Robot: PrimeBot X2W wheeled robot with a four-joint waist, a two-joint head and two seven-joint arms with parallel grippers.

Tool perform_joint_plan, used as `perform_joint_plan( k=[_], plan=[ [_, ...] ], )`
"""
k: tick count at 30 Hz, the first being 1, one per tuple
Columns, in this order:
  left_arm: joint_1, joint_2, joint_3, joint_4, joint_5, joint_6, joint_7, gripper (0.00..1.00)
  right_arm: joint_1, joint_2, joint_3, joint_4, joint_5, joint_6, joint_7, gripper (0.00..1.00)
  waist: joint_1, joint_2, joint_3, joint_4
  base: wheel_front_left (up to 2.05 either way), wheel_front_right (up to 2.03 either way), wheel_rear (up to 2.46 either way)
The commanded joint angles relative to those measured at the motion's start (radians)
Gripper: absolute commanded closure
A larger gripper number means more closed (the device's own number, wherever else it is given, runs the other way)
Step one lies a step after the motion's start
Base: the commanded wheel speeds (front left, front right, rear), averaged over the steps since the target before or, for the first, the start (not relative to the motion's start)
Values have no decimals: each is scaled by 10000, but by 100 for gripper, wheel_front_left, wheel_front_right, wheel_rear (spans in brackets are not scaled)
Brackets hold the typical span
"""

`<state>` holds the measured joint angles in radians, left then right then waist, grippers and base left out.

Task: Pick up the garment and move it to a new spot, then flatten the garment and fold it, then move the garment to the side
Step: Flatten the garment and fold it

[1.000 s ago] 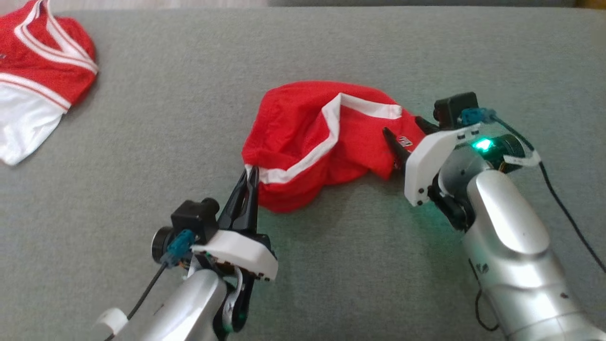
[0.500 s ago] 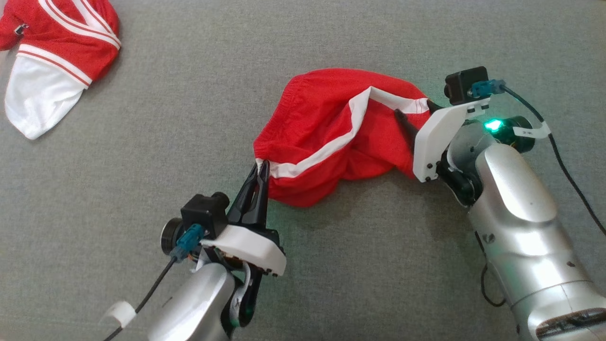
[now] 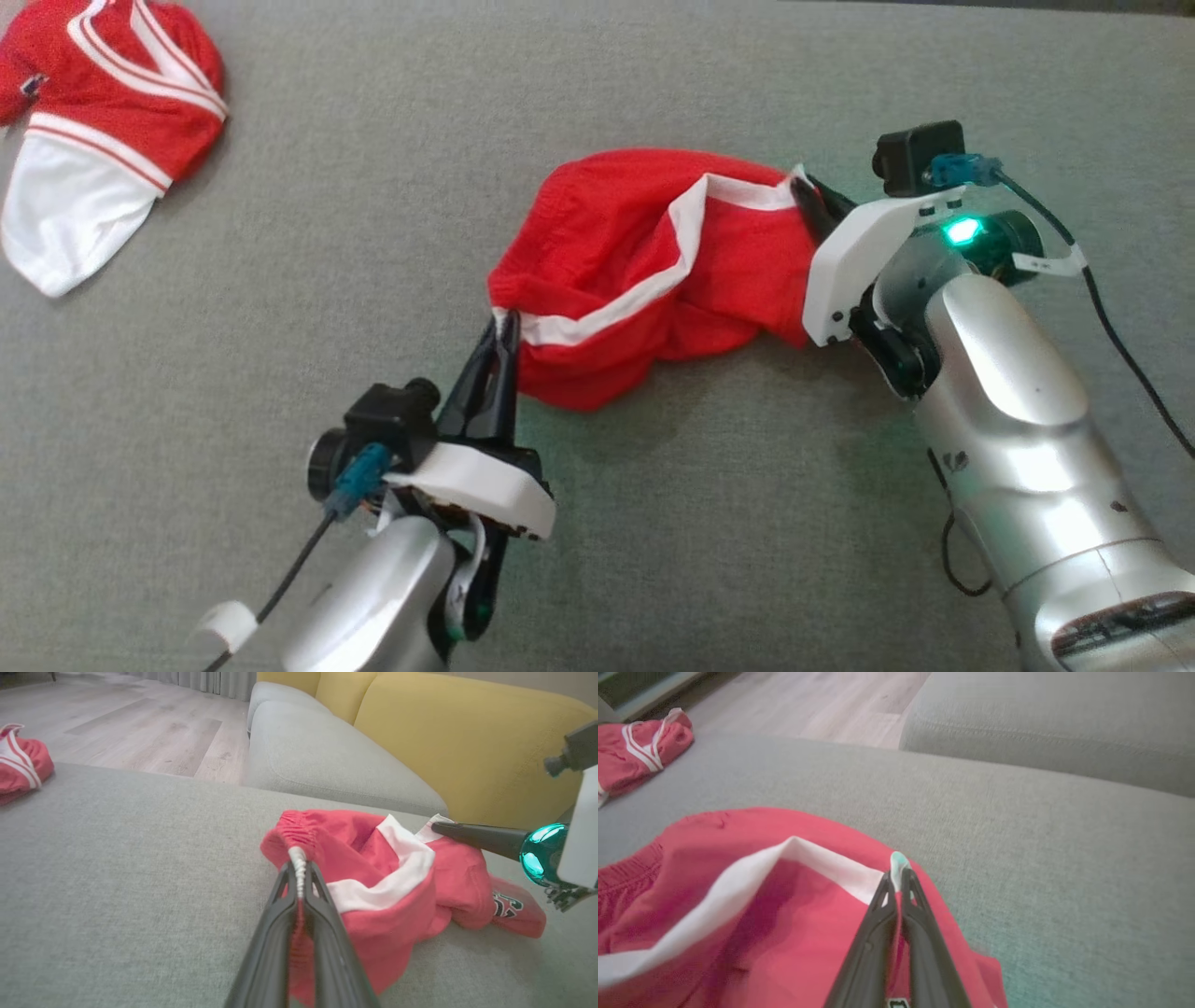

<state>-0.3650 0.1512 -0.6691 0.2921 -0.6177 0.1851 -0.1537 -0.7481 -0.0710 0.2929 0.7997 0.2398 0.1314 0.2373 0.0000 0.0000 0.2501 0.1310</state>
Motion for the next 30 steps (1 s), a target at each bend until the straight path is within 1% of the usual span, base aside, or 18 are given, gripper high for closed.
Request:
perform_joint_plan(
  k=[1,6,12,17,21,26,30],
  plan=[
    [-265,218,486,-345,-48,76,-182,100,-314,197,247,-446,144,-7,-242,100,0,0,-159,-136,0,0,0],
    [-200,456,868,-805,-151,257,-377,100,18,104,362,-1126,480,-7,-864,100,0,0,-611,-487,0,0,0],
    [-127,923,1404,-1779,-277,513,-418,100,840,-504,164,-2684,750,-7,-1228,100,0,0,-1314,-951,0,0,0],
    [-162,1425,1805,-2910,-341,741,-155,100,1830,-1026,-329,-4618,856,-7,-1112,100,0,0,-2056,-1332,0,0,0],
    [-312,1956,2141,-3989,-311,987,290,100,2633,-1274,-1034,-6471,788,-7,-815,100,0,0,-2545,-1616,0,0,0],
    [-874,2641,2461,-5450,-136,1220,1058,100,3277,-1235,-1901,-8870,509,-7,-188,100,0,0,-2741,-1947,0,0,0],
    [-1496,2860,2528,-6136,-223,1250,1780,100,3532,-1048,-2332,-10311,245,-7,407,100,0,0,-2632,-2089,0,0,0]
  ],
)
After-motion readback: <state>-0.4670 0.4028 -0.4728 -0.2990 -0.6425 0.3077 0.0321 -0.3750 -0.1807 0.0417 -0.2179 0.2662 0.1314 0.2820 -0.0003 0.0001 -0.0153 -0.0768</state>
